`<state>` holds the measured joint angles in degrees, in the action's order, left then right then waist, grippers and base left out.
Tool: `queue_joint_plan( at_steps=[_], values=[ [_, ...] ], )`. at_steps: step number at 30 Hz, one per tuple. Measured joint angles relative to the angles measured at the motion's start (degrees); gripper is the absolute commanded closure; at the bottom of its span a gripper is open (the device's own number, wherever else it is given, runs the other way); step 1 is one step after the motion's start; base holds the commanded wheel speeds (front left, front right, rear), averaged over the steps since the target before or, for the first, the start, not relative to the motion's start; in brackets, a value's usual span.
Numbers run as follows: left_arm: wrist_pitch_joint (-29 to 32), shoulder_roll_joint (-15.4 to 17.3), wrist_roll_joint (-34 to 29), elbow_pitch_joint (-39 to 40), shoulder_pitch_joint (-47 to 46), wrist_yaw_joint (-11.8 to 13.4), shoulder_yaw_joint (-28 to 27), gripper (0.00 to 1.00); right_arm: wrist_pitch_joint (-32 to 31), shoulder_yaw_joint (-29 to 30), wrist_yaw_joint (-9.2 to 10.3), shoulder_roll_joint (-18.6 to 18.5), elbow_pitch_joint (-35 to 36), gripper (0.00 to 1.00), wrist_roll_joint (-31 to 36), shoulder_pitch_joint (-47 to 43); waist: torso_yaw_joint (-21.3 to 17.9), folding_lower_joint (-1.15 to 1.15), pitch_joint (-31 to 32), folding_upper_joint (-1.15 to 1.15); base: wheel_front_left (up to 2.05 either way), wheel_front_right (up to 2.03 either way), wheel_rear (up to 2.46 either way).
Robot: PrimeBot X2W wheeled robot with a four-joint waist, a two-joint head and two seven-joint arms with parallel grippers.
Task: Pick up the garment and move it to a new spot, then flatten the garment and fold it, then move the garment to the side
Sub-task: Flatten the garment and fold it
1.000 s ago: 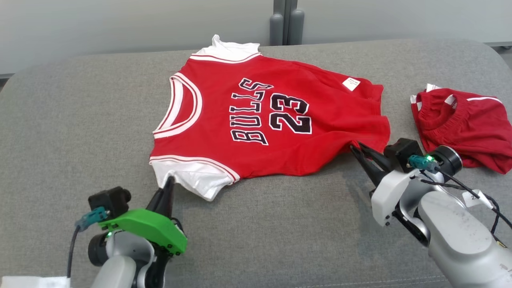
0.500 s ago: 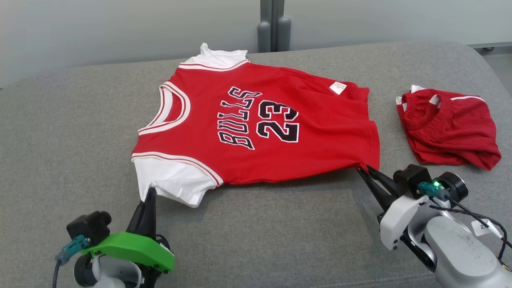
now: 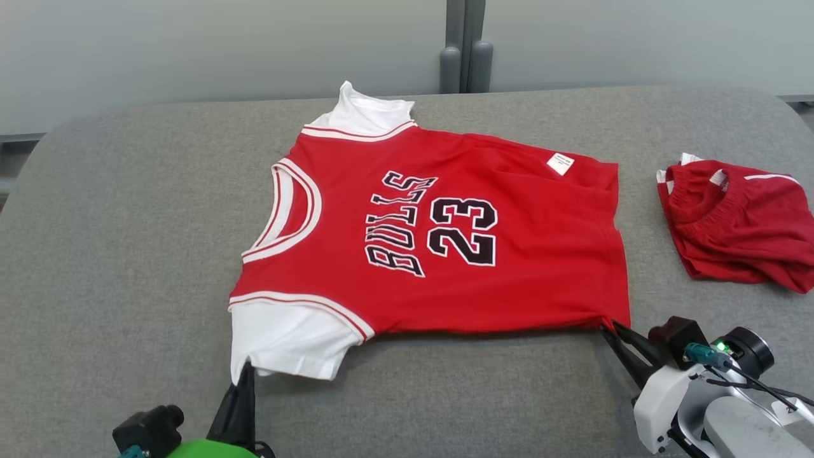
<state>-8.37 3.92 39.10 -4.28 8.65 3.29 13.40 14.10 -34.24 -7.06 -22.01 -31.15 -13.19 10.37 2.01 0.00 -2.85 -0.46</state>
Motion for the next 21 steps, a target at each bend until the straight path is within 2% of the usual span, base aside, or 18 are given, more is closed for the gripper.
queue_joint_plan(
  at_steps=[6,11,21],
  values=[
    [1.0,0.0,0.0,1.9,4.2,0.3,2.0,1.0,0.1,-0.2,0.1,-0.8,1.3,1.0,0.6,-2.1,2.0,0.0,0.6,0.0,0.0,0.0,0.0],
    [1.0,0.0,0.0,2.3,6.7,0.9,1.5,1.0,0.1,-1.8,0.1,-1.1,2.7,1.0,1.9,-3.9,3.4,0.0,1.1,0.0,0.0,0.0,0.0],
    [1.0,0.8,0.0,3.6,9.5,1.8,-1.0,1.0,0.2,-3.6,0.12,-1.4,3.7,1.0,3.7,-5.4,2.2,0.0,1.5,0.0,0.0,0.0,0.0]
  ],
)
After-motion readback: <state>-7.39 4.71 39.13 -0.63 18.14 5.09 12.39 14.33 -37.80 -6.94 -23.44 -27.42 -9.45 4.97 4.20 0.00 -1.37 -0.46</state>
